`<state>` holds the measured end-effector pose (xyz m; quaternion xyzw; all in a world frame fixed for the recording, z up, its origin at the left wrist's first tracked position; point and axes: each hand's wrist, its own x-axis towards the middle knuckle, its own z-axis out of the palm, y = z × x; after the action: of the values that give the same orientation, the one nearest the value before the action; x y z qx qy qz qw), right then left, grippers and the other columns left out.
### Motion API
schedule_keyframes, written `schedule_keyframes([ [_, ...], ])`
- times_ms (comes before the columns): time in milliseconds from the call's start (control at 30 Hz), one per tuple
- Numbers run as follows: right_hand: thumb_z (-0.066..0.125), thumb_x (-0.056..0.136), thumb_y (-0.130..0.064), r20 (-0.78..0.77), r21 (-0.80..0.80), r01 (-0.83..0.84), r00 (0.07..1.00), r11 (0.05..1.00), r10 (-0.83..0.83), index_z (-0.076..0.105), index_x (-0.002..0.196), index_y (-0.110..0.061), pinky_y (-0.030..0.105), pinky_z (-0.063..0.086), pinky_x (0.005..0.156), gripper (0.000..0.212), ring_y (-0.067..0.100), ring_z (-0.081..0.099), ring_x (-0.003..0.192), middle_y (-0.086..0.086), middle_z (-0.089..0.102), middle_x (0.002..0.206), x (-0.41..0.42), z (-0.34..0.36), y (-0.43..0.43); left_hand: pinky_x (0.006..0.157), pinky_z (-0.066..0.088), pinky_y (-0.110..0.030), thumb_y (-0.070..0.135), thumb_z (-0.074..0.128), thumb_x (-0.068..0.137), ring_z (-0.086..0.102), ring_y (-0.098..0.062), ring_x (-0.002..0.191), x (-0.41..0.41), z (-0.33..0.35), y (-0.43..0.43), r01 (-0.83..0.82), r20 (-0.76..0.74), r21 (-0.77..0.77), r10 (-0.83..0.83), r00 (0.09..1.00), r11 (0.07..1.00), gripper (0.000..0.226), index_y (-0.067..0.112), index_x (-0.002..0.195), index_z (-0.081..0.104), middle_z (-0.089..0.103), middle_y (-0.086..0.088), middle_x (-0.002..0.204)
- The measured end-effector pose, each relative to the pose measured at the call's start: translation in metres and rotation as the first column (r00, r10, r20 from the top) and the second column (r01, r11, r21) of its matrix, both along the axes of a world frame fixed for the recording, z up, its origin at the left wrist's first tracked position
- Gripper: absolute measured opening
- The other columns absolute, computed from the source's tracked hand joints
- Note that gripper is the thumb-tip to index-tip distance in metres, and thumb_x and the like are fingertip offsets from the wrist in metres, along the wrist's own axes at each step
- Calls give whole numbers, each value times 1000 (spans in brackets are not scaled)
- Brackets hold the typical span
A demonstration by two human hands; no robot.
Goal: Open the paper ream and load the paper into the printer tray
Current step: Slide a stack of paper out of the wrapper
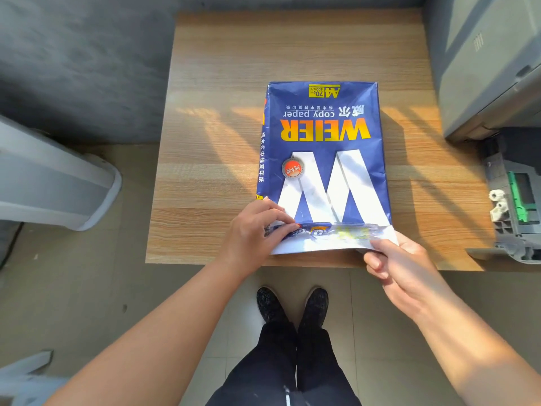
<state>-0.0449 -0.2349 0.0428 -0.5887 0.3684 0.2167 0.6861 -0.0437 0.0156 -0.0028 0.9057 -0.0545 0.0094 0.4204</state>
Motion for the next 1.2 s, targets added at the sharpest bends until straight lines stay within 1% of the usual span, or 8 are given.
schedule_keyframes([
  [167, 47, 102, 3, -38, 92, -94, 994, 991, 98, 67, 116, -2, 20, 23, 42, 25, 14, 30, 55, 5, 74, 106, -29, 23, -17, 83, 51, -27, 27, 82, 84, 64, -12, 92, 1, 3, -1, -23, -7, 17, 23, 1000, 1000, 11, 17, 87, 78, 69, 3, 91],
  [300, 50, 98, 4, -141, 131, -179, 970, 975, 197, 72, 111, -6, 30, 58, 65, 27, 21, 71, 69, 7, 81, 97, -65, 48, -25, 103, 42, -21, 29, 81, 84, 54, -8, 116, -20, 11, 1, -224, -172, 7, 222, 960, 974, 39, 21, 120, 68, 55, 4, 124],
  [433, 49, 96, 7, -244, 212, -328, 894, 921, 375, 69, 119, -1, 55, 44, 114, 32, 23, 77, 104, 14, 79, 117, -59, 53, -28, 95, 44, -20, 33, 71, 93, 58, 0, 113, -56, 39, -13, -695, -774, -204, 321, 545, 689, 65, 23, 149, 41, 49, 8, 140],
  [500, 53, 96, 7, -259, 226, -388, 860, 893, 439, 70, 117, -3, 51, 41, 117, 29, 20, 77, 105, 13, 79, 118, -52, 52, -25, 87, 54, -25, 24, 69, 95, 68, -6, 109, -66, 47, -16, -718, -834, -266, 221, 506, 644, 56, 24, 146, 46, 66, 11, 130],
  [600, 65, 92, -7, -255, 230, -462, 821, 856, 511, 74, 116, -6, 42, 44, 112, 26, 14, 77, 103, 10, 80, 118, -36, 56, -20, 78, 61, -36, 8, 63, 98, 76, -15, 100, -68, 53, -12, -671, -831, -337, 127, 542, 660, 53, 28, 145, 50, 79, 10, 111],
  [767, 57, 101, -8, -210, -18, -304, 933, 953, 294, 53, 143, -10, 30, 64, 56, 42, 26, 81, 84, 14, 79, 110, -8, 52, -17, 70, 61, -36, 5, 61, 98, 75, -19, 104, -69, 64, -11, -585, -819, -357, 58, 571, 728, 58, 39, 143, 51, 78, 8, 116],
  [933, 57, 101, -3, -72, -168, -374, 927, 912, 367, 51, 144, -28, 20, 55, 45, 50, 9, 78, 64, -15, 80, 75, -30, 56, -17, 69, 60, -33, 14, 58, 100, 77, -12, 91, -63, 70, -10, -590, -850, -388, -28, 526, 709, 37, 39, 126, 65, 80, 12, 104],
  [1200, 56, 98, -1, -100, -198, -344, 939, 918, 330, 62, 130, -15, 18, 52, 43, 36, 12, 75, 57, 5, 78, 93, -48, 53, -20, 79, 62, -35, 9, 50, 105, 77, -21, 98, -79, 80, -26, -655, -801, -370, 132, 584, 659, 30, 21, 125, 69, 80, -1, 110],
])
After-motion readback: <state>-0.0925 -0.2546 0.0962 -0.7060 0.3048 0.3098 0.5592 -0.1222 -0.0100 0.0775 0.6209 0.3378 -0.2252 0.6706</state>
